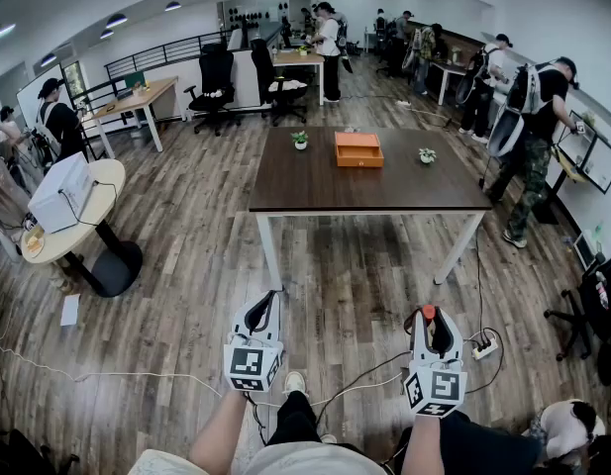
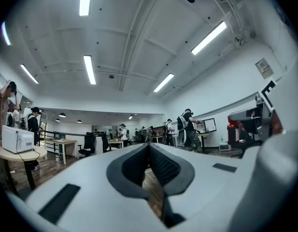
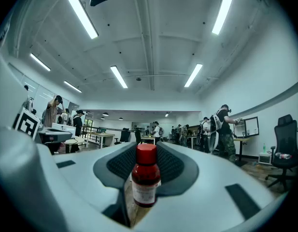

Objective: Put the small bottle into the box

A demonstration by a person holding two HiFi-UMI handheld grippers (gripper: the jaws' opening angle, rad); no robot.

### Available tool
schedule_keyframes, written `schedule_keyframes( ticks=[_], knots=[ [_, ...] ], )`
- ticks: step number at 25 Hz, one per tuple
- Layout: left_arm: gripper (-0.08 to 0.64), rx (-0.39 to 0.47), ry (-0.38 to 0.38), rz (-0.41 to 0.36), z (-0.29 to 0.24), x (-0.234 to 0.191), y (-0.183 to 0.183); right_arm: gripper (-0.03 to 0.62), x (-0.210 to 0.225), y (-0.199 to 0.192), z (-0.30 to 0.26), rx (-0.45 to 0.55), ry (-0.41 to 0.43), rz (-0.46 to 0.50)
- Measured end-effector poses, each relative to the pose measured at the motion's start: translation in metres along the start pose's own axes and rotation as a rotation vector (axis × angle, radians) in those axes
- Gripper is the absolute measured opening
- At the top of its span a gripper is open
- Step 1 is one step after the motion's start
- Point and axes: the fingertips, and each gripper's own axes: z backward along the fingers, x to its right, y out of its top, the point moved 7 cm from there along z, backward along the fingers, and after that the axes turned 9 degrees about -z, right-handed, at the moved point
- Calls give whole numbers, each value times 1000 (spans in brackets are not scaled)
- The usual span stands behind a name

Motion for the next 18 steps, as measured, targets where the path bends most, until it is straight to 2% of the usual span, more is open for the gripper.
schedule_keyframes(
  ticks=[9,18],
  knots=[
    [3,7,-2,-3,-6,-4,1,127,2,2,-10,4,-2,4],
    [3,-24,-2,6,-17,-5,-10,127,7,-12,-20,-24,-14,-20]
  ],
)
